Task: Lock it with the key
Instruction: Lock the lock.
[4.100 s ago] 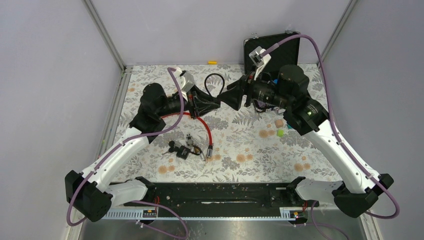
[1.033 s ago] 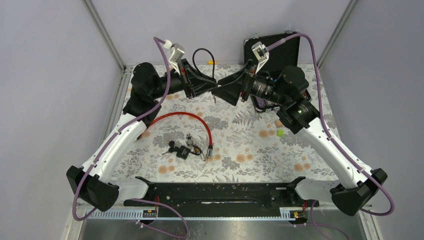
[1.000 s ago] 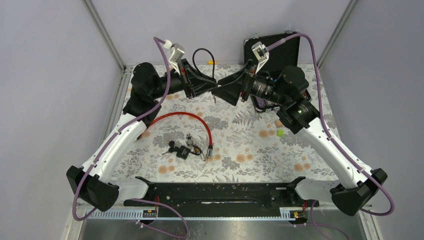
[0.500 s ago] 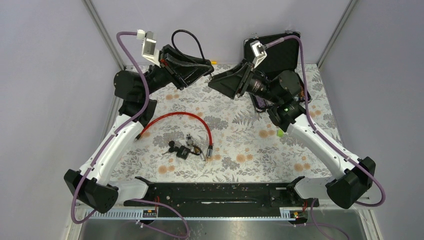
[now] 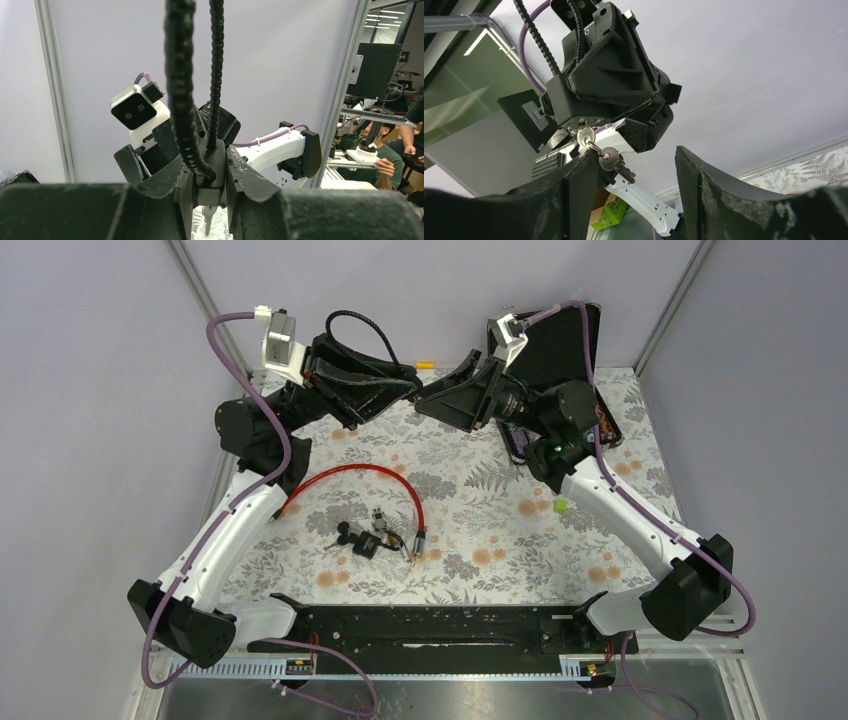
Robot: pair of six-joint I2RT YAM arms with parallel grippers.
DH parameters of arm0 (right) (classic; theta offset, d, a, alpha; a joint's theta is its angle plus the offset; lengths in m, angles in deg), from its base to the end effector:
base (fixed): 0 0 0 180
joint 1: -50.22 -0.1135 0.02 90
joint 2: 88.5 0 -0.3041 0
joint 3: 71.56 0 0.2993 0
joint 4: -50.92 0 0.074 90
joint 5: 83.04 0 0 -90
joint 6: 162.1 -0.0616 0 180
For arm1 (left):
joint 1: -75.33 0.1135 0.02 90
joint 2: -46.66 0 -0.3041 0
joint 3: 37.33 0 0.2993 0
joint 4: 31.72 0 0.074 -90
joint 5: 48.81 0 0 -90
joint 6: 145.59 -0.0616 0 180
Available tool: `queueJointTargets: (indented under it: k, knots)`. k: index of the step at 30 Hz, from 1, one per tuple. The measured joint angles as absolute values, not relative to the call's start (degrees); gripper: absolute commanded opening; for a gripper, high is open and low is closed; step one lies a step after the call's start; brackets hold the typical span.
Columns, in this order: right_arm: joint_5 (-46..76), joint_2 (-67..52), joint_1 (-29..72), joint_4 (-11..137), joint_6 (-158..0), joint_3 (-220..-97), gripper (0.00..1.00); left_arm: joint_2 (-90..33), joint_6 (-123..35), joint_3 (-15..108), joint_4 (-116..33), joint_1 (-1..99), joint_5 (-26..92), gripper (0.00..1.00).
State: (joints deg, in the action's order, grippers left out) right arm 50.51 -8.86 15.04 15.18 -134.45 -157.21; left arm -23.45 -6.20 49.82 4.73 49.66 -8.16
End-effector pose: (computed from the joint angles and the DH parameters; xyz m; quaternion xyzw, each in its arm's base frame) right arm 0.2628 0.2372 0.5230 -0.2399 0.4485 0.7373 0.4446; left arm 0.2237 -0.1593 0.5789 0.3295 0.3600 -0.6294 0.6047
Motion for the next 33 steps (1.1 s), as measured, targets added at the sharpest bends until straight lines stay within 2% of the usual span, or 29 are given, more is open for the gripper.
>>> queueJointTargets:
  k: [5, 8, 11, 14, 15, 18, 22, 24, 26, 29, 33]
  knots:
    - [51.97, -8.75, 15.04, 12.18, -136.11, -157.45, 0.74, -23.41, -7.14, 49.62, 4.09, 49.28, -8.20, 0.00]
    - [52.85, -8.73, 15.04, 10.06, -136.96, -158.06, 0.70, -23.41, -8.00, 49.58, 2.78, 49.00, -8.22, 0.00]
    - [53.22, -8.64, 15.04, 9.28, -137.62, -158.87, 0.54, -23.41, -8.85, 49.58, 2.08, 48.67, -8.22, 0.00]
    - [53.50, -8.05, 15.02, 8.97, -138.18, -160.20, 0.33, -23.34, -9.50, 49.58, 1.19, 48.43, -8.18, 0.00]
    - [53.63, -7.79, 15.02, 8.84, -138.36, -160.60, 0.30, -23.30, -9.66, 49.58, 0.84, 48.39, -8.14, 0.00]
    - [54.18, -7.09, 14.97, 8.53, -138.69, -160.75, 0.31, -22.77, -10.66, 49.58, -0.63, 48.24, -7.65, 0.00]
    - [54.44, -6.81, 15.02, 8.18, -138.69, -160.75, 0.48, -22.27, -10.82, 49.60, -3.34, 48.13, -6.08, 0.00]
    - [54.64, -6.79, 14.97, 8.14, -138.69, -160.75, 0.50, -22.03, -11.21, 49.65, -4.93, 48.02, -5.12, 0.00]
    - [54.77, -6.79, 14.97, 7.96, -138.60, -160.75, 0.46, -21.94, -11.60, 49.65, -6.20, 47.89, -4.16, 0.00]
    - [54.75, -6.59, 14.97, 8.01, -138.40, -160.75, 0.35, -21.90, -11.62, 49.73, -7.40, 47.67, -3.24, 0.00]
    - [55.06, -6.11, 14.95, 7.99, -138.40, -160.75, 0.32, -21.42, -12.00, 49.97, -8.82, 47.45, -1.99, 0.00]
